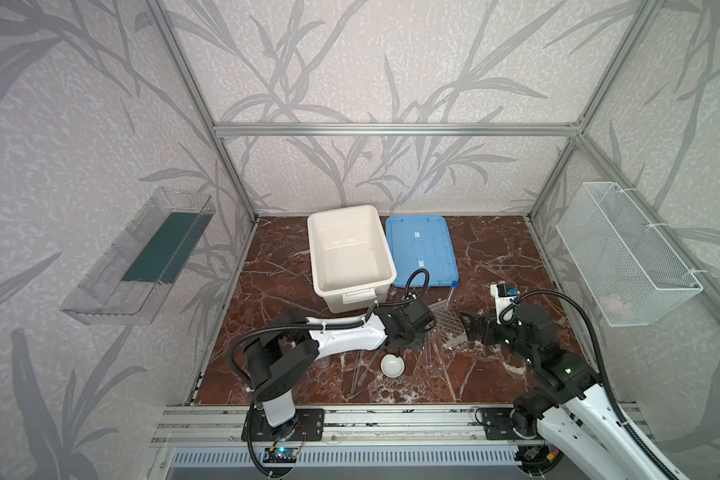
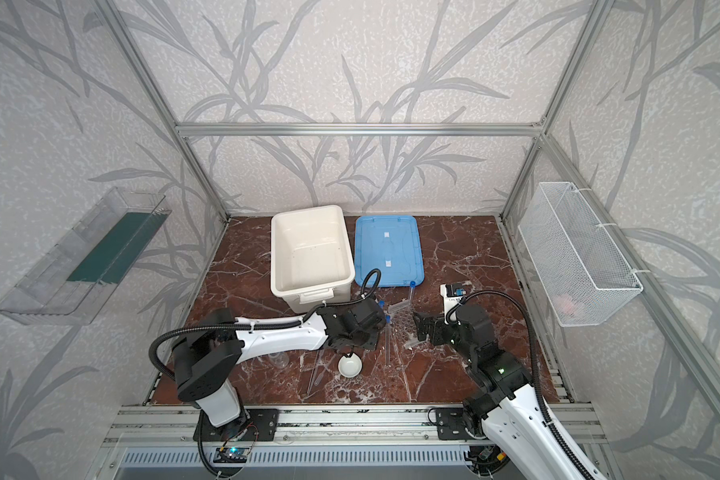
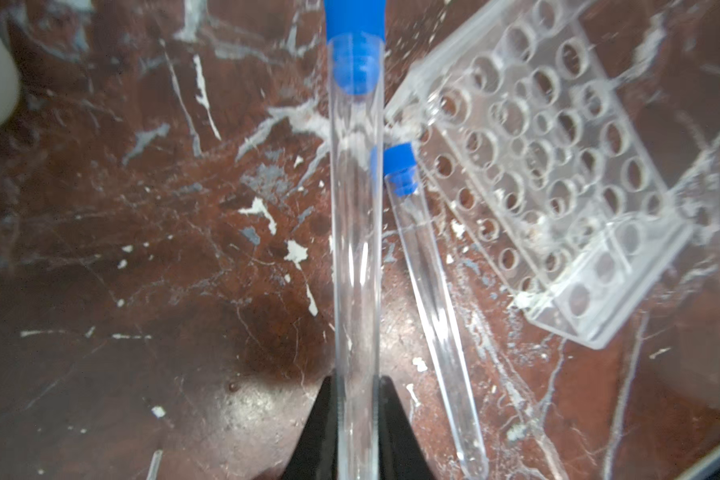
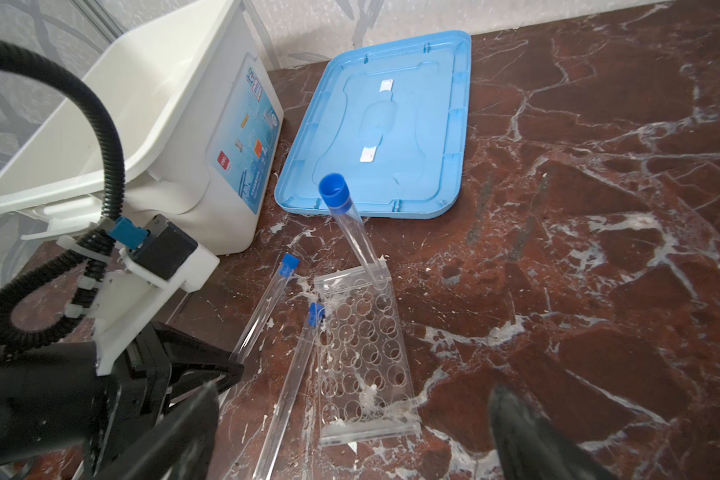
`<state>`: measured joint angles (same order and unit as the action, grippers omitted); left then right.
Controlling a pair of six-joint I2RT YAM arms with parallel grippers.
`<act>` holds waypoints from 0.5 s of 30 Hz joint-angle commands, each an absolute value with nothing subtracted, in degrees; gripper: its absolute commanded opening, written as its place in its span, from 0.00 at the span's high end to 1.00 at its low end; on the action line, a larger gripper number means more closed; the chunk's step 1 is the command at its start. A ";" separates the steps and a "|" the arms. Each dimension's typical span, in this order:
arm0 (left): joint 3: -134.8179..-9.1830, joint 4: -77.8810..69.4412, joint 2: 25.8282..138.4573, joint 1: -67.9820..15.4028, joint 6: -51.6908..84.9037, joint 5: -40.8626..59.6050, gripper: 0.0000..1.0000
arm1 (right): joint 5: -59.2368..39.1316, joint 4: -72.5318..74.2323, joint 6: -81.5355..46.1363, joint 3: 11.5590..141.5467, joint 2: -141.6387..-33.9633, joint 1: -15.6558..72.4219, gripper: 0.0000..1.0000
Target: Organize the chemistry lab equipment
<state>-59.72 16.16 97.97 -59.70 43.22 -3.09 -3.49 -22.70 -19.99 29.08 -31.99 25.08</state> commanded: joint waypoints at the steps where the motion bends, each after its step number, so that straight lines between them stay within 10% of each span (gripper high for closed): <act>1: -56.96 7.40 94.22 -59.58 40.82 -2.32 0.84 | -8.95 -19.05 -22.35 30.46 -32.68 25.27 0.01; 15: -40.46 -20.09 80.71 -59.93 29.35 5.55 0.84 | -18.59 -14.14 -28.34 38.01 -41.77 25.44 0.08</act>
